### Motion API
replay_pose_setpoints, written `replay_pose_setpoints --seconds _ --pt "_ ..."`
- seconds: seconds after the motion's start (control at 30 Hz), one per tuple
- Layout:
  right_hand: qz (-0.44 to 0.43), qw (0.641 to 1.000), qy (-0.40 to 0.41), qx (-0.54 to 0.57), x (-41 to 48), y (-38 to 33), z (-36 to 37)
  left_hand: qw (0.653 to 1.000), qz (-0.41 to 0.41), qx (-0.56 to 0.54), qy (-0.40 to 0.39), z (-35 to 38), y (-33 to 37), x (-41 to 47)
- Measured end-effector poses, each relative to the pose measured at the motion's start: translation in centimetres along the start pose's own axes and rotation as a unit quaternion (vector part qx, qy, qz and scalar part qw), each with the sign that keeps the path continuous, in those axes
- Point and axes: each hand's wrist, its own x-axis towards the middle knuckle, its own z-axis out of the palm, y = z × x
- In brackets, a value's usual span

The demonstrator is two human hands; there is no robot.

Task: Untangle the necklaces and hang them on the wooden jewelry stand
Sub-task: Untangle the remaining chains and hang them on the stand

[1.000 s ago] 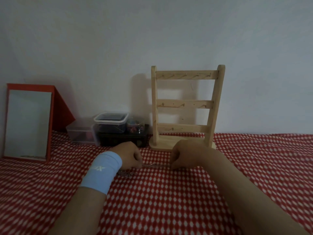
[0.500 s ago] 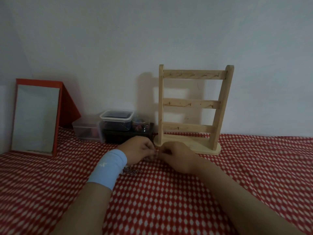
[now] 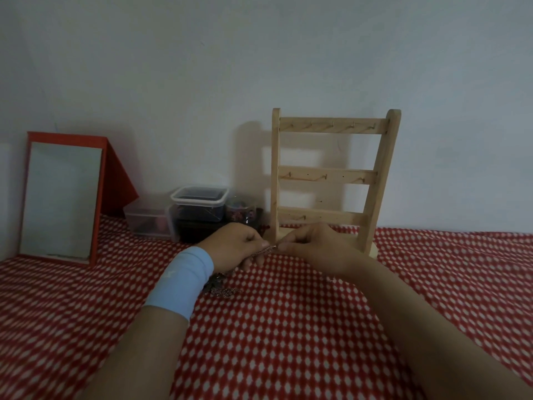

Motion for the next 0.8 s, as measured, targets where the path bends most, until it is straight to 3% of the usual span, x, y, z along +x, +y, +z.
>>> replay_pose_setpoints --seconds 0.1,0.2,0.37,0.43,0.63,0.8 --pt "-0.005 1.0 -0.009 0.01 -0.2 -0.1 -0.5 1.0 -0.007 -0.018 -0.009 0.1 0.4 -0.2" --pt "0.01 0.999 -0.019 0.043 -0.3 -0.2 -0.5 0.992 -0.012 -0.122 -0.042 0.5 0.9 -0.4" --pt "0.011 0.992 -0.032 0.119 -0.4 -0.5 -0.4 0.995 0.045 -0.092 0.017 0.3 1.1 -0.5" --pt "0.02 0.989 -0.024 0.147 -0.4 -0.5 -0.6 0.99 0.038 -0.13 0.034 0.2 1.1 -0.6" --pt "0.015 0.987 -0.016 0.158 -0.5 -0.6 -0.7 0.981 0.045 -0.18 0.063 0.5 1.6 -0.6" --pt "-0.031 0.989 0.0 0.145 -1.1 -1.5 -0.7 0.972 0.034 -0.231 0.019 0.6 2.4 -0.7"
